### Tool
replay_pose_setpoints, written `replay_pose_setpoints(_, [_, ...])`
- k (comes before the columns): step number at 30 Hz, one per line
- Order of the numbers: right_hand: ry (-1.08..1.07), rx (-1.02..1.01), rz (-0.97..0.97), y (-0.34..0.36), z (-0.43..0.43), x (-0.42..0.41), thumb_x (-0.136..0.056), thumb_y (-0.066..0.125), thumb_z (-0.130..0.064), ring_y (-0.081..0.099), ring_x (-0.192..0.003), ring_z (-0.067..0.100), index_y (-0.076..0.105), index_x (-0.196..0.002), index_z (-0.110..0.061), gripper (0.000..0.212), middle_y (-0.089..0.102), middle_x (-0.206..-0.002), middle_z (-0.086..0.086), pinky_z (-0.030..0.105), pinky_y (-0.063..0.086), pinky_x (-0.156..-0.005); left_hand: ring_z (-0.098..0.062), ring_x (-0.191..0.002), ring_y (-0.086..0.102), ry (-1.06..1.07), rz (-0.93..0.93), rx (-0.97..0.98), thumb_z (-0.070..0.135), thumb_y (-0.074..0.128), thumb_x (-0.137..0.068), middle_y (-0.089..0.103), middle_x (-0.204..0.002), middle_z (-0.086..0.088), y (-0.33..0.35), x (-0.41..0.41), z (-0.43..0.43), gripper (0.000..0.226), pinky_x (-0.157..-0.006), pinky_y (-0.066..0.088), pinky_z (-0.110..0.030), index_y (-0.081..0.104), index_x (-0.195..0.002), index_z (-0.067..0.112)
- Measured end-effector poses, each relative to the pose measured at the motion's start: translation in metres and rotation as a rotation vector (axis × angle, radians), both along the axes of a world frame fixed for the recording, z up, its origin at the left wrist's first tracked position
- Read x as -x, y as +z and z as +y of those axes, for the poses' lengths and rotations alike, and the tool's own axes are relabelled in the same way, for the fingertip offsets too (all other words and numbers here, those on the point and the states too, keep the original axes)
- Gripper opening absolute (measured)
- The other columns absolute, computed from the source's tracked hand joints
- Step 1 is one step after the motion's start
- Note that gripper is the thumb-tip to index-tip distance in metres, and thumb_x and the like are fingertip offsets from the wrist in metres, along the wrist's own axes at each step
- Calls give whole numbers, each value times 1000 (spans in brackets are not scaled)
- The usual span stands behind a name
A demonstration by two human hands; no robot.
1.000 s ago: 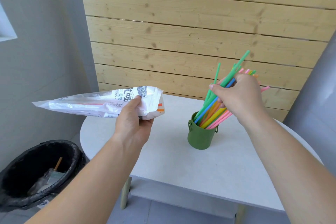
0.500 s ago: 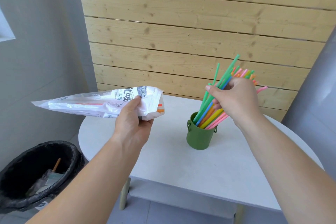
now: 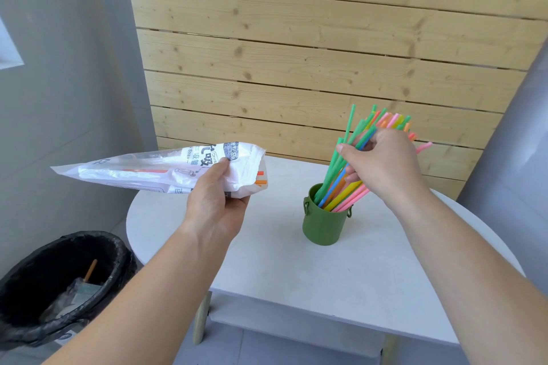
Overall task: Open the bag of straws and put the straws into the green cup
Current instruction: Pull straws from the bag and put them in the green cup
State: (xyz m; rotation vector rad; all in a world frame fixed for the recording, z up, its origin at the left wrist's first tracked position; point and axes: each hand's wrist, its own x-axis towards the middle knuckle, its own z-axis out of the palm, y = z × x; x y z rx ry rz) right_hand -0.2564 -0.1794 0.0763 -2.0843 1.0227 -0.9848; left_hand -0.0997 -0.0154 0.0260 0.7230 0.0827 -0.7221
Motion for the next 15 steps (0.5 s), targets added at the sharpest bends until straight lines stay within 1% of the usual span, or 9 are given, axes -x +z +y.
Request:
replay_pose_setpoints(2, [5, -27, -31, 4, 1, 2, -83, 80, -27, 70, -44, 15, 64, -92, -8, 26, 71, -64, 1, 36, 61, -53, -28, -106, 74, -1, 2, 17, 9, 62, -98, 75, -110, -13, 0, 0, 1, 29, -63, 66, -35, 64, -127, 3])
replay_pose_setpoints(4, [3, -44, -95, 12, 4, 4, -78, 85, -33, 74, -55, 20, 57, -111, -17, 46, 70, -81, 0, 42, 63, -60, -28, -111, 73, 0, -1, 31, 9, 62, -98, 75, -112, -12, 0, 1, 1, 32, -68, 65, -36, 63, -130, 3])
replay_pose_setpoints(5, [-22, -6, -84, 16, 4, 6, -76, 86, -39, 75, -66, 23, 55, -122, -19, 58, 69, -89, 0, 42, 62, -67, -27, -106, 75, -1, -8, 35, 9, 62, -99, 77, -109, -12, 0, 1, 1, 31, -66, 66, -36, 64, -128, 3])
replay_pose_setpoints(7, [-146, 165, -12, 25, 6, 11, -74, 81, -53, 67, -88, 22, 52, -131, -19, 73, 65, -103, 0, 35, 51, -78, -23, -83, 79, -12, -29, 56, 8, 61, -99, 80, -90, -8, -1, 1, 2, 19, -56, 62, -32, 67, -116, 4])
replay_pose_setpoints(9, [-264, 339, -54, 36, 15, 18, -80, 71, -59, 54, -87, 18, 52, -127, -18, 66, 62, -109, 4, 32, 40, -75, -21, -71, 78, -17, -43, 64, 8, 61, -99, 79, -79, -6, -1, 1, 2, 10, -53, 60, -29, 67, -107, 6])
replay_pose_setpoints(10, [-274, 424, -129, 42, 22, 21, -85, 65, -57, 52, -81, 17, 54, -121, -16, 56, 62, -102, 3, 31, 38, -72, -21, -72, 78, -16, -52, 67, 8, 61, -99, 79, -81, -6, 0, 1, 2, 9, -54, 60, -30, 68, -105, 6])
replay_pose_setpoints(12, [-197, 526, -246, 49, 38, 23, -94, 54, -50, 52, -64, 15, 57, -97, -16, 35, 61, -70, -6, 31, 39, -61, -24, -80, 78, -25, -84, 65, 9, 62, -98, 79, -89, -9, 2, 3, 2, 11, -56, 61, -31, 69, -105, 5])
replay_pose_setpoints(13, [-128, 507, -269, 50, 44, 22, -96, 50, -48, 49, -55, 10, 55, -84, -16, 35, 55, -56, -6, 29, 38, -56, -25, -79, 78, -30, -104, 67, 9, 62, -98, 79, -89, -10, 3, 4, 2, 11, -56, 61, -32, 70, -103, 4])
replay_pose_setpoints(15, [3, 307, -224, 44, 57, 15, -99, 42, -51, 44, -45, 8, 53, -76, -9, 49, 51, -53, 0, 25, 35, -49, -24, -68, 78, -40, -144, 84, 9, 61, -98, 80, -81, -8, 4, 7, 2, 11, -53, 60, -32, 71, -96, 5])
